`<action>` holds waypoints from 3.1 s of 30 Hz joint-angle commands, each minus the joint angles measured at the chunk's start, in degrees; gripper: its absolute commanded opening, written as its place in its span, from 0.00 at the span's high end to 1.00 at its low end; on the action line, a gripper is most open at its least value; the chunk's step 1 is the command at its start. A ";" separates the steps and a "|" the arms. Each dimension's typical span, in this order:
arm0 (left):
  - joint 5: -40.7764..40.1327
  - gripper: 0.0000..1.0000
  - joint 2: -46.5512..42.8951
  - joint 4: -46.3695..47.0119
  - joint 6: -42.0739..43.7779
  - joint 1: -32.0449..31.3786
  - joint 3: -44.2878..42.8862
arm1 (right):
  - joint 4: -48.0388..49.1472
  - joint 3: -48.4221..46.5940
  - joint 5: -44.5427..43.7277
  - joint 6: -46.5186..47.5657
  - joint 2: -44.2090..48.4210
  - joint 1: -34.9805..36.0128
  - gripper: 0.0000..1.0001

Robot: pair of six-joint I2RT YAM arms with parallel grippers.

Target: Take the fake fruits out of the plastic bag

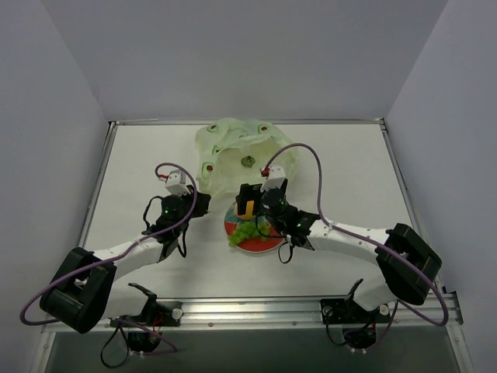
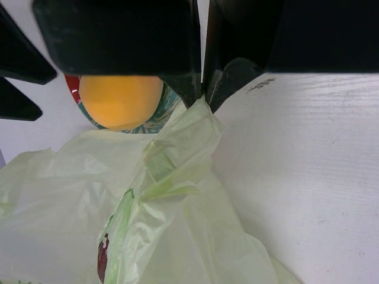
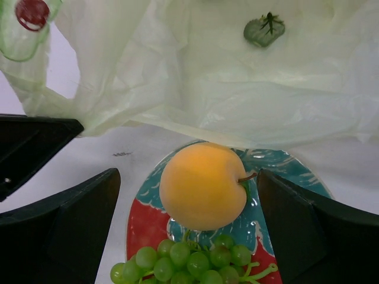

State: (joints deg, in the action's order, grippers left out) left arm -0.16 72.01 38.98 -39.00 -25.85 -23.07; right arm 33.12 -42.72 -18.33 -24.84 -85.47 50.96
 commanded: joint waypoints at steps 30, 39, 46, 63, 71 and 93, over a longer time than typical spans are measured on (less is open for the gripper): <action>5.17 0.45 -18.30 -11.90 -5.28 6.32 -9.87 | 3.96 -17.04 0.22 -1.97 -12.87 -7.01 0.67; 4.55 0.33 -13.84 -20.01 -11.61 15.46 -21.49 | 5.19 -12.75 1.19 -1.88 -10.26 -12.28 0.67; 22.10 0.36 15.15 -4.12 -27.15 25.58 -28.34 | 5.28 -9.32 6.37 0.05 -5.15 -13.78 0.67; 22.05 0.15 43.82 2.42 -36.40 26.99 -47.94 | 3.18 -3.95 8.40 1.99 3.47 -9.92 0.66; 19.67 0.16 50.68 -2.42 -40.09 24.09 -56.90 | -1.39 -6.85 4.62 4.01 2.59 -6.66 0.65; 15.63 0.27 59.39 -15.06 -33.34 19.61 -73.51 | -3.77 -7.38 2.33 5.06 4.96 -4.29 0.64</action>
State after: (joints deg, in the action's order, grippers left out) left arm 17.43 132.18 28.97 -76.12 -5.56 -91.26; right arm 29.08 -48.07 -14.17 -20.80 -82.96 46.24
